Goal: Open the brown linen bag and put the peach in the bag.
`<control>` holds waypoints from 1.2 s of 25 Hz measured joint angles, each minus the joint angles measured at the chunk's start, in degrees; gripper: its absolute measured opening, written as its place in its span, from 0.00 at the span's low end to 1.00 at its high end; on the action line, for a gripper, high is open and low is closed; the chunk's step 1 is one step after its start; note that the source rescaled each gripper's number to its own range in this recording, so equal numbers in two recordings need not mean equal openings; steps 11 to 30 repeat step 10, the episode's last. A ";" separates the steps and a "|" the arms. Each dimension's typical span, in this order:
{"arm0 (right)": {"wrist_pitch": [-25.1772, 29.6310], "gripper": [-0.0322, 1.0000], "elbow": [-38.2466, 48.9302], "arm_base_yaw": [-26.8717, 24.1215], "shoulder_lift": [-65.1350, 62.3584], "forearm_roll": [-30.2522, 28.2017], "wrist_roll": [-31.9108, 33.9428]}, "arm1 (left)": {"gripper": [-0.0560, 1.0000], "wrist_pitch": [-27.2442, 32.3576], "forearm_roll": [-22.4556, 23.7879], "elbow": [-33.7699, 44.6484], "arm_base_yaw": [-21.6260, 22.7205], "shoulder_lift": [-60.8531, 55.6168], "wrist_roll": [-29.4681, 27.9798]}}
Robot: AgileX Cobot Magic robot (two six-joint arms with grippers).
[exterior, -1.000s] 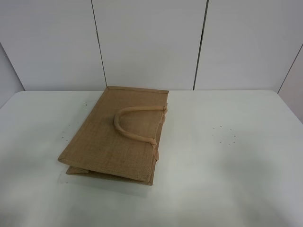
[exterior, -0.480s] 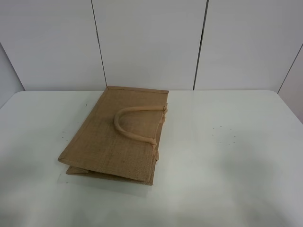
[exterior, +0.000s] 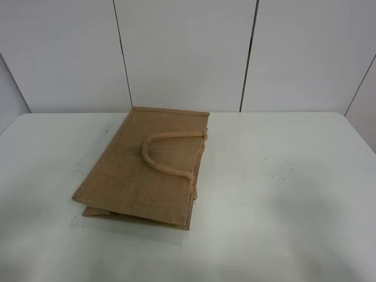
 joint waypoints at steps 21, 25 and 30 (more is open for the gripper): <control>0.00 1.00 0.00 0.00 0.00 0.00 0.00 | 0.96 0.00 0.00 0.00 0.00 0.00 0.00; 0.00 1.00 0.00 0.00 0.00 0.00 0.00 | 0.96 0.00 0.00 0.00 0.00 0.00 0.00; 0.00 1.00 0.00 0.00 0.00 0.00 0.00 | 0.96 0.00 0.00 0.00 0.00 0.00 0.00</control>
